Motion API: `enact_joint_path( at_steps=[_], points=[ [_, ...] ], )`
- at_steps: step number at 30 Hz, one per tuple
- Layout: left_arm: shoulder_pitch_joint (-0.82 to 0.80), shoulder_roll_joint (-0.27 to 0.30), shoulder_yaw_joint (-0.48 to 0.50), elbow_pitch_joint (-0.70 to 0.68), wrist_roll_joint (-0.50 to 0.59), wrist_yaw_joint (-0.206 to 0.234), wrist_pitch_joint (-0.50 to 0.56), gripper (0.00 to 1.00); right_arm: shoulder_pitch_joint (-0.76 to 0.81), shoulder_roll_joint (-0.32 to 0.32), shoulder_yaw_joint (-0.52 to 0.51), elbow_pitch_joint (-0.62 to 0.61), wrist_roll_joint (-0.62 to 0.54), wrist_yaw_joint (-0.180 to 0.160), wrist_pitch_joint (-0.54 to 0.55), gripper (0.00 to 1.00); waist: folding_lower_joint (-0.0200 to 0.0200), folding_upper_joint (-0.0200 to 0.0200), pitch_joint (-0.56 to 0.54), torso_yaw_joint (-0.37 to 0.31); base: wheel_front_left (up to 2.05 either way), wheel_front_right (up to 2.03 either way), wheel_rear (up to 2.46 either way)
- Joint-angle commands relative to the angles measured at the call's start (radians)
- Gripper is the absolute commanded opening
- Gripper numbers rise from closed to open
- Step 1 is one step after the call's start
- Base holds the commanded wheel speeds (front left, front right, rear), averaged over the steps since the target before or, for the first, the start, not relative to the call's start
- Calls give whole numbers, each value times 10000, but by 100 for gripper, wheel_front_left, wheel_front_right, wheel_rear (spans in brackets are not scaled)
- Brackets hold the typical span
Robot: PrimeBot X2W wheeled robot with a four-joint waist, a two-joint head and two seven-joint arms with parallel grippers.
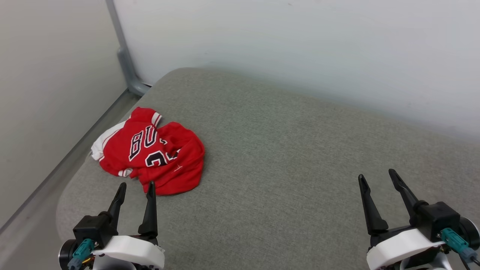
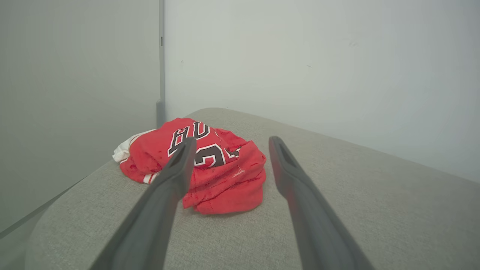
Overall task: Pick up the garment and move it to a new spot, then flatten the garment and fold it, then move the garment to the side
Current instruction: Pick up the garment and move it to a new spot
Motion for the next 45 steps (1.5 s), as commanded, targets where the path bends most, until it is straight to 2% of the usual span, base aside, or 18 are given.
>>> enact_joint_path(
  at_steps=[1, 11, 20, 25, 30, 34, 40, 45],
  points=[
    [9, -7, 30, 12, -46, -18, -20, 100, -75, 10, -2, -10, 87, -3, -52, 100, 0, 0, 0, 208, 0, 0, 0],
    [-21, -10, 170, 64, -77, -19, -20, 100, -123, 10, 4, 78, 134, -3, -23, 100, 0, 0, 72, 459, 0, 0, 0],
    [-747, 331, 269, 421, -331, -10, -20, 100, -396, 10, 55, -108, -74, -3, 171, 100, 0, 0, 560, 249, 0, 0, 0],
    [-1748, 786, 179, 1136, -764, -11, -20, 100, -671, 10, 57, -331, -323, -3, 390, 100, 0, 0, 1183, -35, 0, 0, 0],
    [-3205, 1577, -64, 2387, -1889, -9, 199, 100, -995, 8, 151, -509, -543, -3, 495, 100, 0, 0, 1833, -465, 0, 0, 0],
    [-4245, 2477, -365, 3176, -3017, -9, 1126, 100, -1302, 8, 327, -540, -600, -3, 523, 100, 0, 0, 2366, -935, 0, 0, 0],
    [-5323, 3904, -877, 4091, -4771, -9, 3454, 100, -1649, 8, 473, -432, -533, -3, 407, 100, 0, 0, 3002, -1580, 0, 0, 0],
    [-6049, 4775, -1091, 4792, -5907, -10, 5544, 100, -1972, 8, 547, -409, -577, -3, 315, 100, 0, 0, 3578, -1947, 0, 0, 0]
  ],
)
